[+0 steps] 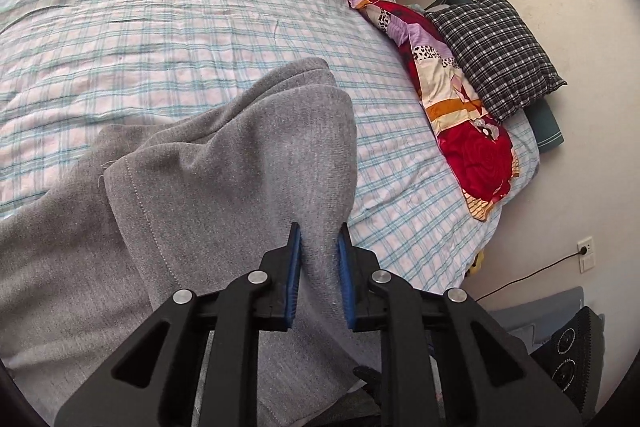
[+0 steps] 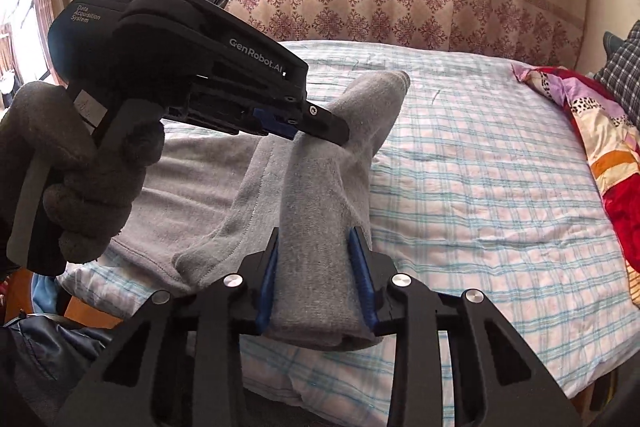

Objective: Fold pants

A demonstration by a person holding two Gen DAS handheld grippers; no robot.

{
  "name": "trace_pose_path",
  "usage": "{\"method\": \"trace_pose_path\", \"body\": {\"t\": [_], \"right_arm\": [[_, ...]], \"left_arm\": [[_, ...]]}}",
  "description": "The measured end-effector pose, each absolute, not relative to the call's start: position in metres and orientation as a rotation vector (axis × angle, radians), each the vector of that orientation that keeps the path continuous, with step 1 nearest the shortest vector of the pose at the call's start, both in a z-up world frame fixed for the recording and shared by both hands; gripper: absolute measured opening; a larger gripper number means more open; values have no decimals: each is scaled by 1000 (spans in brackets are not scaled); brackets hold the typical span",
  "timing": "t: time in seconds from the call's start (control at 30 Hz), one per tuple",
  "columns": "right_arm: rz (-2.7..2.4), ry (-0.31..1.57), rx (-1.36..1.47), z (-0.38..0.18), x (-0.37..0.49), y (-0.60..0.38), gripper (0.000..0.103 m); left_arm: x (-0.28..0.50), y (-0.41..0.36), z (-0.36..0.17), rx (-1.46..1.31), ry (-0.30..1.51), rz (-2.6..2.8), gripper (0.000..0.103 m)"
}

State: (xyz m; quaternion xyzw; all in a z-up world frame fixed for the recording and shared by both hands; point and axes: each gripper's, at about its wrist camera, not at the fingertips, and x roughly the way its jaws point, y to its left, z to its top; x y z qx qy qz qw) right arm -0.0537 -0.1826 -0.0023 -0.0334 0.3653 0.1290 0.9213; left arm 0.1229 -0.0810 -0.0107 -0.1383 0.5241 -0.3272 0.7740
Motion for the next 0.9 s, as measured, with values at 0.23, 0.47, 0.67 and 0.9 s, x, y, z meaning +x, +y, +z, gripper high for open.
{"method": "trace_pose_path", "body": {"t": [0.23, 0.47, 0.67, 0.9], "right_arm": [[362, 675, -130, 36, -49, -136, 26], [512, 659, -125, 59, -33, -75, 26], [640, 684, -148, 60, -22, -12, 26], [745, 763, -220, 34, -19, 56, 26]], "left_arm": [[119, -16, 8, -402, 1060, -699, 17], [110, 67, 17, -504, 996, -649, 17], [99, 144, 6, -575, 971, -572, 17], [86, 209, -33, -660, 999, -487, 17]]}}
